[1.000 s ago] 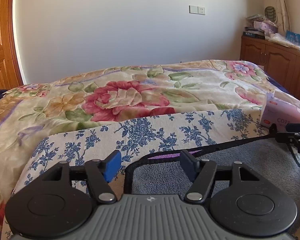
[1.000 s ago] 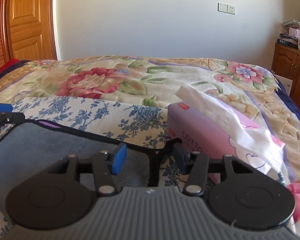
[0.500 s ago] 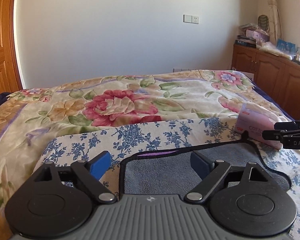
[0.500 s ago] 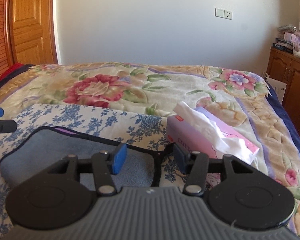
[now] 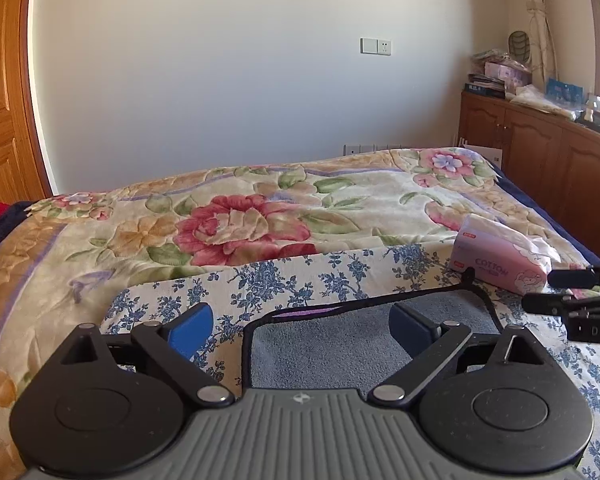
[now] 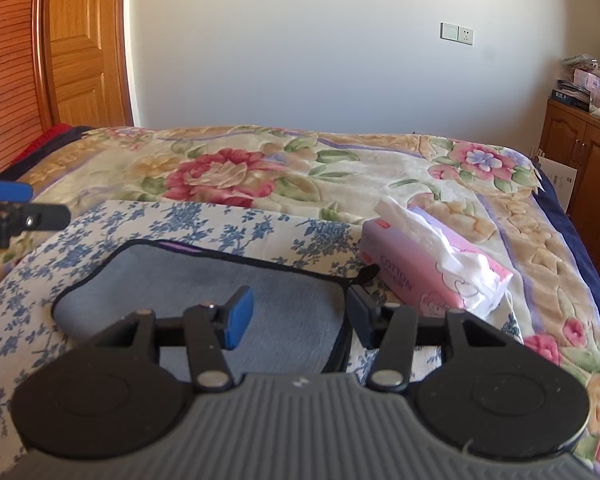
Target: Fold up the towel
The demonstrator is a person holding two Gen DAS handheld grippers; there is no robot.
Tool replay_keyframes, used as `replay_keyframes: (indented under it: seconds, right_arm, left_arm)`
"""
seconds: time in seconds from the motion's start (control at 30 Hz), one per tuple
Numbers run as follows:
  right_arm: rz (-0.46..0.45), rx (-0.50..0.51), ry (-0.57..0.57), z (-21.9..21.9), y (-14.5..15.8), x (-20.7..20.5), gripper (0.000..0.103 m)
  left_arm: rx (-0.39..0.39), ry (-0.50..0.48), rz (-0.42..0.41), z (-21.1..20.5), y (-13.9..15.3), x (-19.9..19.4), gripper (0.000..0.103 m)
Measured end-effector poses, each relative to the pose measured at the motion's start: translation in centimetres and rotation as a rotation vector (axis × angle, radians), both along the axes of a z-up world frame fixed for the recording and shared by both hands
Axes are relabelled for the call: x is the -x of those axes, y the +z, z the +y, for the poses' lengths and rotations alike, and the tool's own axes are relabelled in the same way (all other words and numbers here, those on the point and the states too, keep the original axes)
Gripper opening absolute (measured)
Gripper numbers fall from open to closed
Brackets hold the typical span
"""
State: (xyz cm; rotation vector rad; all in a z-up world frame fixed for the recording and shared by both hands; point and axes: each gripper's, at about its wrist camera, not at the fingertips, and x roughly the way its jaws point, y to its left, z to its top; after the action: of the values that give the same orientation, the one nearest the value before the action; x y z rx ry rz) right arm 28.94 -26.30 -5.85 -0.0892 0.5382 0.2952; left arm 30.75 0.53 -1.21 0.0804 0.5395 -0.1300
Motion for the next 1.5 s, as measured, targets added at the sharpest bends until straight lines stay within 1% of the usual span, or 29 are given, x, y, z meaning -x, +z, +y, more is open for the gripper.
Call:
replay_keyframes:
  seconds: [0.07, 0.23, 0.5, 0.57, 0.63, 0.7, 0.8, 0.87, 0.9, 0.93, 1.17, 1.33, 1.5]
  right_arm:
    - [-0.002, -0.006, -0.003, 0.0, 0.1, 0.6, 0.055]
    - [-0.018, -0.015, -0.006, -0.3, 0.6, 1.8, 0.063]
    - [-0.014, -0.025, -0.019, -0.7, 0.6, 3.5, 0.066]
    - [-0.018, -0.018, -0.021, -0.7, 0.6, 3.9, 0.071]
    - [-0.023, -0.019, -0.021, -0.8, 0.6, 4.3, 0.081]
    - [-0.026, -0.020, -0.020, -0.8, 0.7, 4.7, 0.083]
    - [-0.030, -0.022, -0.023, -0.9, 0.8, 5.2, 0.090]
    - [-0.030, -0.024, -0.027, -1.0, 0.8, 5.6, 0.092]
    - [-0.027, -0.026, -0.030, -1.1, 0.8, 5.8, 0.099]
    - [-0.029, -0.028, -0.033, -1.1, 0.8, 6.0, 0.103]
    - [-0.001, -0.045, -0.057, -1.7, 0.7, 7.2, 0.103]
    - [0.013, -0.041, -0.079, -1.9, 0.6, 8.3, 0.103]
    - [0.022, -0.044, -0.102, -2.2, 0.7, 9.2, 0.103]
  left_arm:
    - [-0.007, -0.004, -0.003, -0.3, 0.4, 0.4, 0.099]
    - [-0.022, -0.019, -0.013, -1.0, 1.3, 1.6, 0.102]
    - [-0.033, -0.041, -0.018, -1.9, 2.1, 3.7, 0.102]
    - [-0.033, -0.045, -0.015, -2.1, 2.2, 4.3, 0.102]
    - [-0.034, -0.050, -0.014, -2.2, 2.3, 4.9, 0.102]
    - [-0.036, -0.052, -0.015, -2.2, 2.4, 5.6, 0.103]
    - [-0.035, -0.051, -0.012, -2.2, 2.4, 6.5, 0.103]
    - [-0.036, -0.051, -0.008, -2.2, 2.3, 7.1, 0.103]
    - [-0.038, -0.050, -0.007, -2.2, 2.3, 7.4, 0.103]
    - [-0.040, -0.047, -0.008, -2.2, 2.2, 7.7, 0.103]
    - [-0.042, -0.024, -0.014, -2.3, 2.2, 9.7, 0.103]
    - [-0.033, -0.015, -0.024, -2.5, 2.2, 11.3, 0.103]
    - [-0.022, -0.009, -0.017, -2.4, 1.8, 12.8, 0.103]
